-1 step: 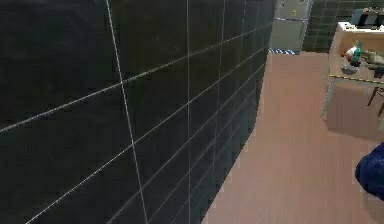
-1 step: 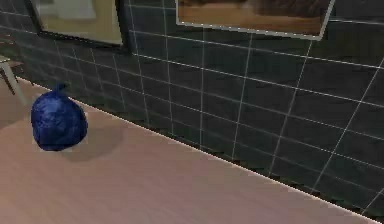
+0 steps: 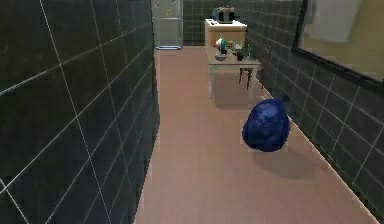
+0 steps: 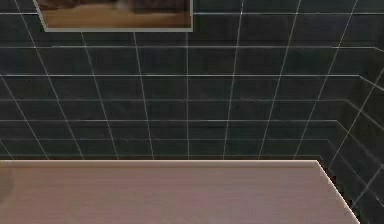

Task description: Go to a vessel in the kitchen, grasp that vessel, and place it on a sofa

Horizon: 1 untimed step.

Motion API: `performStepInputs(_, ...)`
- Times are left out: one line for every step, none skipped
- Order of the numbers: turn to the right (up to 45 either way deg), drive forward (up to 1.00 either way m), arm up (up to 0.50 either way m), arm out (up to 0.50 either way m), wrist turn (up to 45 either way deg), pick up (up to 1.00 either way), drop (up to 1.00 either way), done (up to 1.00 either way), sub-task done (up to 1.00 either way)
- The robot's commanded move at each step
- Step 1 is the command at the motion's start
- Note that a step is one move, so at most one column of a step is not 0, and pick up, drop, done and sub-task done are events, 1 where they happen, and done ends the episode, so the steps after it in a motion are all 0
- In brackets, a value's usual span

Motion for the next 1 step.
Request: performStepInputs(0.0, 1.00, 0.00, 0.00, 0.0, 0.00, 0.00, 0.00, 0.00)
